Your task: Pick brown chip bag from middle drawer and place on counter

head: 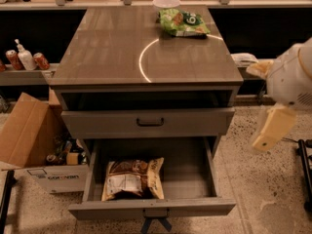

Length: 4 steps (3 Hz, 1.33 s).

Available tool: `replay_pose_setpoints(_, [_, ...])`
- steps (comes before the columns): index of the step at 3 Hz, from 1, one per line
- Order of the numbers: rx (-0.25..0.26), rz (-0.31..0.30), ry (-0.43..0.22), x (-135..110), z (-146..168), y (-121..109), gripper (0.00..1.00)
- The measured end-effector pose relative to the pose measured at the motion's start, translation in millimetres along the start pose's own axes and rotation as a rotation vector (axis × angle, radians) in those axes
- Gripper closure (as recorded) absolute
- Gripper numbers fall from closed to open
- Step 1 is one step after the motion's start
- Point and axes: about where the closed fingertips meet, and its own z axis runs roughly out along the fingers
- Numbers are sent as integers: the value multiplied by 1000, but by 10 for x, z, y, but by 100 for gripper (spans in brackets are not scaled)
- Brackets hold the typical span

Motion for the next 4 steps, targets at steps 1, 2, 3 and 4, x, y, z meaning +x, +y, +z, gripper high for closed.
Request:
replay_pose_setpoints(1, [-57,-11,-173,-105,638,170,0])
replay_pose_setpoints(2, [-58,-11,-172,-104,638,171,0])
replay_pose_setpoints(3, [-40,-13,-157,-98,691,186,0])
replay_pose_setpoints(4, [-61,-25,-230,-60,1053,200,0])
